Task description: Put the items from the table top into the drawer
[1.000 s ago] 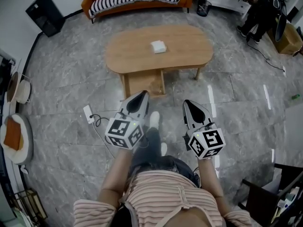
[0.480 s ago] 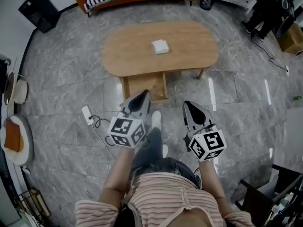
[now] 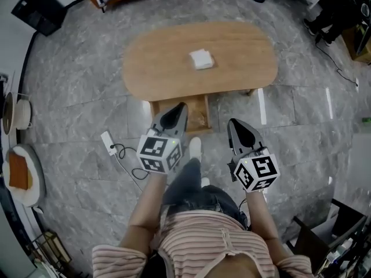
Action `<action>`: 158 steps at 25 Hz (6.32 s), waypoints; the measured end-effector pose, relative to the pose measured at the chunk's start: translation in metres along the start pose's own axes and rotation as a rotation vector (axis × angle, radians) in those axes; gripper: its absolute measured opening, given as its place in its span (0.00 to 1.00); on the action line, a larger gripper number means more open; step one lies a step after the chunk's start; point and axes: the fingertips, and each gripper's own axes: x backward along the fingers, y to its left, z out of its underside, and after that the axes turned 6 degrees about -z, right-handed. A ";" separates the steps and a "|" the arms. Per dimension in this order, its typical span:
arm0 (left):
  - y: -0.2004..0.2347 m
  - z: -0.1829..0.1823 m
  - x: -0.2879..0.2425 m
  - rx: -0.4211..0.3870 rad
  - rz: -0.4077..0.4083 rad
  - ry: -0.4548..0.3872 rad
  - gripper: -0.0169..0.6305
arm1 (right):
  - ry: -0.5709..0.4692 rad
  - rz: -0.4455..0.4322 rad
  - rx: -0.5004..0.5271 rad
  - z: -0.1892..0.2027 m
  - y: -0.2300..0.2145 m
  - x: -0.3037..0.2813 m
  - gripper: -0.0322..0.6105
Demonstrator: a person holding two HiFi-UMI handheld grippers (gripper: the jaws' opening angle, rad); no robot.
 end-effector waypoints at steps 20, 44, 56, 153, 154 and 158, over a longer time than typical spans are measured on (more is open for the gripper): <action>0.075 0.041 -0.132 0.094 -0.049 0.131 0.05 | 0.141 0.021 -0.002 0.012 -0.065 -0.106 0.05; 0.129 0.144 -0.326 0.199 -0.259 0.270 0.21 | 0.349 -0.154 0.060 0.097 -0.187 -0.246 0.05; 0.158 0.190 -0.391 0.297 -0.316 0.318 0.23 | 0.414 -0.204 0.045 0.130 -0.226 -0.303 0.05; 0.235 0.367 -0.072 0.398 -0.157 0.268 0.07 | 0.616 -0.139 0.052 0.359 0.034 -0.232 0.05; 0.235 0.371 -0.074 0.397 -0.156 0.273 0.07 | 0.618 -0.136 0.043 0.363 0.033 -0.232 0.05; 0.237 0.388 -0.081 0.383 -0.153 0.296 0.07 | 0.624 -0.120 0.016 0.378 0.027 -0.232 0.05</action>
